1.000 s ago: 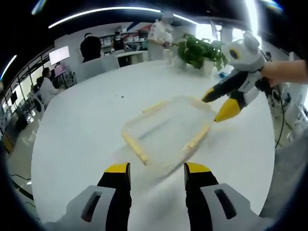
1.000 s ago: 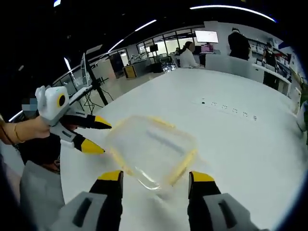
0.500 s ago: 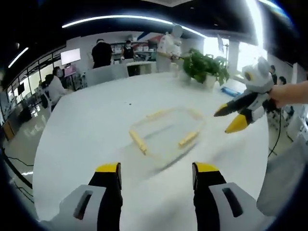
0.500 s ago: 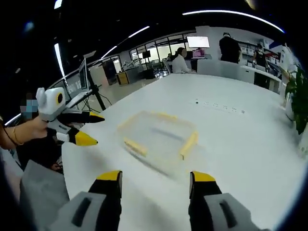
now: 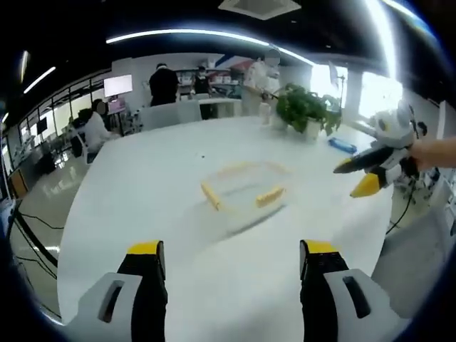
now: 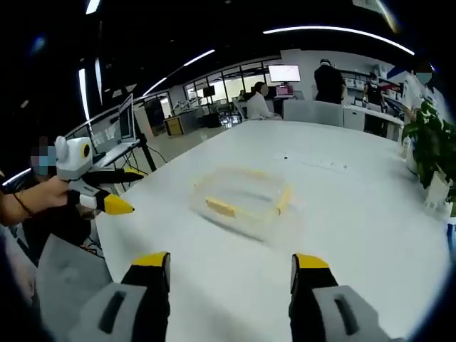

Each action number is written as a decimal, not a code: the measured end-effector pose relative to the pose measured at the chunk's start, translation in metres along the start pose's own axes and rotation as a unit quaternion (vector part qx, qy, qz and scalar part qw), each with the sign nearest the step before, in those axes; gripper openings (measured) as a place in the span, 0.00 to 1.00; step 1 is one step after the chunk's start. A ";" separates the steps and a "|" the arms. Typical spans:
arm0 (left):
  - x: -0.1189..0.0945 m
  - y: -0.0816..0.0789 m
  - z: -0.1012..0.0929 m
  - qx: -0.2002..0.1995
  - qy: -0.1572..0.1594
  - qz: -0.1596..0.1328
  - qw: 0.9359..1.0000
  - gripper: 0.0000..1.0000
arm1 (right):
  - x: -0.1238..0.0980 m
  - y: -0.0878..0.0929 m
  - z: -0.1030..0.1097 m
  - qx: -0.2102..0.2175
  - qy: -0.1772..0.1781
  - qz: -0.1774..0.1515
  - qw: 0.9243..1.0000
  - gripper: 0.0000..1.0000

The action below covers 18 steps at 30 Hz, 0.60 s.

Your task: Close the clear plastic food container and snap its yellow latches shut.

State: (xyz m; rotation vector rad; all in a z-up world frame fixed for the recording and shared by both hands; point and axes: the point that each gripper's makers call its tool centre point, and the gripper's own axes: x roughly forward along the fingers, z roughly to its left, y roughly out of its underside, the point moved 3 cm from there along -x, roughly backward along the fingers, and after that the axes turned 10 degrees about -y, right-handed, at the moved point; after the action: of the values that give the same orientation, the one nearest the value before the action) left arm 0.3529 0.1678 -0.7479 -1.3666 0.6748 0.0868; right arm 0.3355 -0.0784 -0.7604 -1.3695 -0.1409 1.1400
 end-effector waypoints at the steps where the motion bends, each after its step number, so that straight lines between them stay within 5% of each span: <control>1: -0.002 0.002 0.000 0.002 -0.001 0.000 1.000 0.76 | -0.003 0.002 0.002 -0.001 0.003 0.001 1.000 0.65; 7: -0.022 0.009 -0.004 -0.007 0.001 -0.006 1.000 0.76 | -0.019 0.012 0.012 0.004 0.018 -0.005 1.000 0.67; 18: -0.041 0.018 -0.003 0.006 -0.009 -0.007 1.000 0.86 | -0.039 0.028 0.033 0.000 0.035 -0.024 0.999 0.88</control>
State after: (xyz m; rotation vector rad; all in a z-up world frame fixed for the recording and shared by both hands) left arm 0.3101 0.1824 -0.7436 -1.3572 0.6502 0.0828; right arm 0.2787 -0.0885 -0.7534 -1.3979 -0.1223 1.0500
